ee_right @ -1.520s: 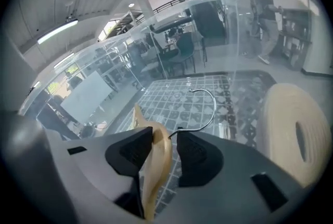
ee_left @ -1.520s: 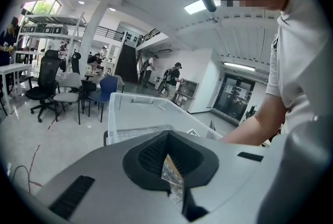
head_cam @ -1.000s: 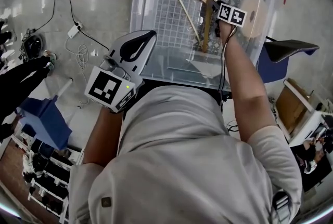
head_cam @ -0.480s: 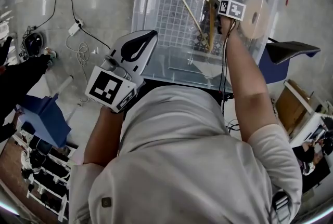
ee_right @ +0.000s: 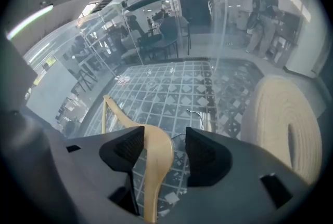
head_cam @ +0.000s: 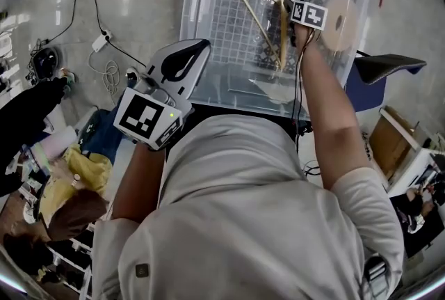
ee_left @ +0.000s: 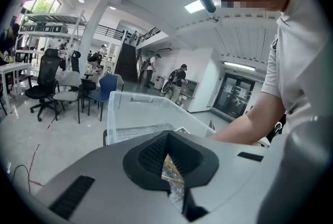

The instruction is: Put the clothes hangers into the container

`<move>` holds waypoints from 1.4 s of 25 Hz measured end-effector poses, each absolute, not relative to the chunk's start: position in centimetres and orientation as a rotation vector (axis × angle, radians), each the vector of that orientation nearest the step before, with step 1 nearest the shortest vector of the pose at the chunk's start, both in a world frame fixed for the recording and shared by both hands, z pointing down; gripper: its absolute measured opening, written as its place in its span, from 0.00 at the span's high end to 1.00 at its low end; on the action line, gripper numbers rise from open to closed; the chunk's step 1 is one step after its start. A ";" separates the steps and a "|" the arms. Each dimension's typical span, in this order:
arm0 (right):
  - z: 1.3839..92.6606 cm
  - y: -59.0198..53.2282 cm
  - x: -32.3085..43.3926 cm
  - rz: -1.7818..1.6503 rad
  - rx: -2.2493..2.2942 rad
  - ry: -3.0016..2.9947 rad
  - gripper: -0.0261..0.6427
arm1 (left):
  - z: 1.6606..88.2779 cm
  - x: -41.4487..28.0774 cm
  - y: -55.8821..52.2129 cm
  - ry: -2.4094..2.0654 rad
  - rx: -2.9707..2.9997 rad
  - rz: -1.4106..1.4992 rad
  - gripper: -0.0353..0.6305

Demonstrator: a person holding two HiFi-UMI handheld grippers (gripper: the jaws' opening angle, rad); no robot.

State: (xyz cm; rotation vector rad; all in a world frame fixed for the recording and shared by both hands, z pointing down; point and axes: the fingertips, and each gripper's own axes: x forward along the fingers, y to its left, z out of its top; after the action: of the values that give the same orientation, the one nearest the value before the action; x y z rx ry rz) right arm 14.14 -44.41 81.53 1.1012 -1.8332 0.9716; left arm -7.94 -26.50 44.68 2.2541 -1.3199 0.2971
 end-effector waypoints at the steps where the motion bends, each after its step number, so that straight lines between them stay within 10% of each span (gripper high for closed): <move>1: 81.0 -44.5 14.0 0.953 1.116 -1.845 0.58 | 44.5 -8.0 -26.4 -1.318 2.263 0.295 0.92; 35: 47.9 -26.8 6.1 0.437 1.252 -2.414 0.89 | 35.2 -9.5 -16.3 -1.195 2.596 0.194 0.92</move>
State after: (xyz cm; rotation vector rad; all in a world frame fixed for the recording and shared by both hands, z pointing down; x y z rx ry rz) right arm 6.13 -26.75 47.91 1.2524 -2.4139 0.4372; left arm -9.50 -16.29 35.21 2.5959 -1.1947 0.1937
